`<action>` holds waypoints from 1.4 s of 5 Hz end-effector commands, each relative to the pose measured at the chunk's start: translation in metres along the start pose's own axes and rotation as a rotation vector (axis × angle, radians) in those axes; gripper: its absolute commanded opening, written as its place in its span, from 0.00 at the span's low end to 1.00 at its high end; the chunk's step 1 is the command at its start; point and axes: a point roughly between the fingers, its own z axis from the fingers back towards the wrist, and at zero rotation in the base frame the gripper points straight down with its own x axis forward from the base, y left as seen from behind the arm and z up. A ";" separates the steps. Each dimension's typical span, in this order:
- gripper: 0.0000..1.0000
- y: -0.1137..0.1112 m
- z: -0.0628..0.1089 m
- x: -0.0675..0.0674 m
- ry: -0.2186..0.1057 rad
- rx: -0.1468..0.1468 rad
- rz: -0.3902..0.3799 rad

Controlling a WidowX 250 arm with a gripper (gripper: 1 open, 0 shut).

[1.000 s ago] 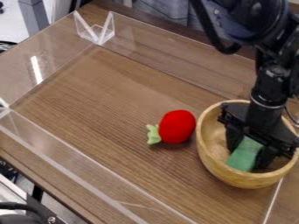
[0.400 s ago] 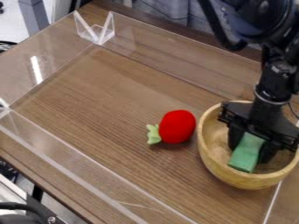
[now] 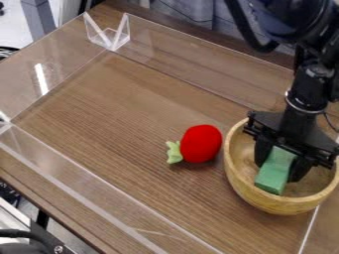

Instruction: Remove the green stick from the brown bowl and put it on the table

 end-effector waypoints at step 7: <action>0.00 0.008 0.032 0.007 -0.027 -0.023 0.036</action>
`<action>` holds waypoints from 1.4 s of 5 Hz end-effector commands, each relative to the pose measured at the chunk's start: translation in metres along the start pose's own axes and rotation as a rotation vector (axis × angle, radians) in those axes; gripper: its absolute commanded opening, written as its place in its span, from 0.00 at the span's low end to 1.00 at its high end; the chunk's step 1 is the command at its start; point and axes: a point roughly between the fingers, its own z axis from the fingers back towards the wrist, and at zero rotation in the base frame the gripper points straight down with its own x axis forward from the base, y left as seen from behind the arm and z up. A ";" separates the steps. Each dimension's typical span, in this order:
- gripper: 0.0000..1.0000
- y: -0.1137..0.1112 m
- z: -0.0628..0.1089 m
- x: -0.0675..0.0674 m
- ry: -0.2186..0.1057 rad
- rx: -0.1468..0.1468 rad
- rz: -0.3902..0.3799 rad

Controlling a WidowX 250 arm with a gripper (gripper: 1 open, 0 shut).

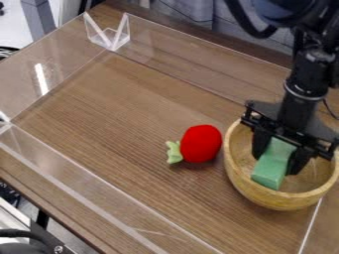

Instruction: Remove the green stick from the brown bowl and put it on the table

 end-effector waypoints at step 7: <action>0.00 0.036 0.049 -0.004 -0.172 -0.048 0.086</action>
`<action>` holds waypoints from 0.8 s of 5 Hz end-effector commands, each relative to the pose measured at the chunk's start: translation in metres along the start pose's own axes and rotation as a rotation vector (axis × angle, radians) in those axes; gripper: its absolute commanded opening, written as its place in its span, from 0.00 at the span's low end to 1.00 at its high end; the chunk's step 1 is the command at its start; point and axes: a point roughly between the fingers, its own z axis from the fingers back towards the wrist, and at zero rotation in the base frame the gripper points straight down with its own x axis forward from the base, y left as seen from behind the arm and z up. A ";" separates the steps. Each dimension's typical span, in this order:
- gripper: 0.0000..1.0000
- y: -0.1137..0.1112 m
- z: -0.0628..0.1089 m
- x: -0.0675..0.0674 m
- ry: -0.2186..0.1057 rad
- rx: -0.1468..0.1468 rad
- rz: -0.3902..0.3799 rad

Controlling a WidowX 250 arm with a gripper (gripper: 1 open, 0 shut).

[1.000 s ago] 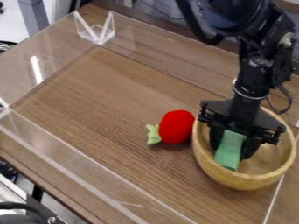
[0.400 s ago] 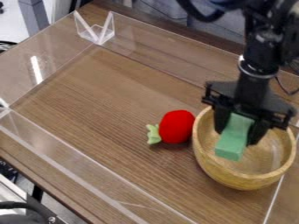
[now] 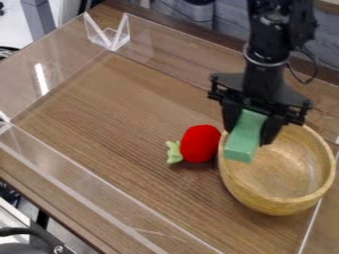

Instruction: Remove the green stick from the brown bowl and put it on the table

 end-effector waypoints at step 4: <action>0.00 0.083 0.019 -0.010 -0.063 0.040 0.065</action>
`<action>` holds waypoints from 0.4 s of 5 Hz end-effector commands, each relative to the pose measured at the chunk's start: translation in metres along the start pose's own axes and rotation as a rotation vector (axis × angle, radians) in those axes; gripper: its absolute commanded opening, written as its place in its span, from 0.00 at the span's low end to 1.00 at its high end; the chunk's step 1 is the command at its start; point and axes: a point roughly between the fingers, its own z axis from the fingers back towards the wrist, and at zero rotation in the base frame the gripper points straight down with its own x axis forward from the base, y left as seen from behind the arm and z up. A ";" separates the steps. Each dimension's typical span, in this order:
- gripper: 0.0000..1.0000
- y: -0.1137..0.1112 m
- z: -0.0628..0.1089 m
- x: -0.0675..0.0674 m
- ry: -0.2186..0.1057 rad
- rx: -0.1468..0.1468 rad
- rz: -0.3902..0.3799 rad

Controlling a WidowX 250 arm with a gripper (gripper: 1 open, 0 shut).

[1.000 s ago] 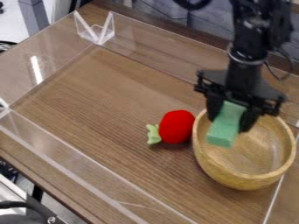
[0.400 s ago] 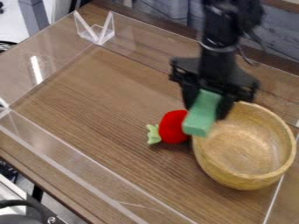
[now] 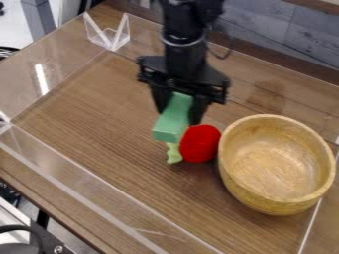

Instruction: Remove the green stick from the brown bowl and put it on the table

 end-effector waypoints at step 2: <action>0.00 0.011 0.000 0.005 -0.048 0.014 0.043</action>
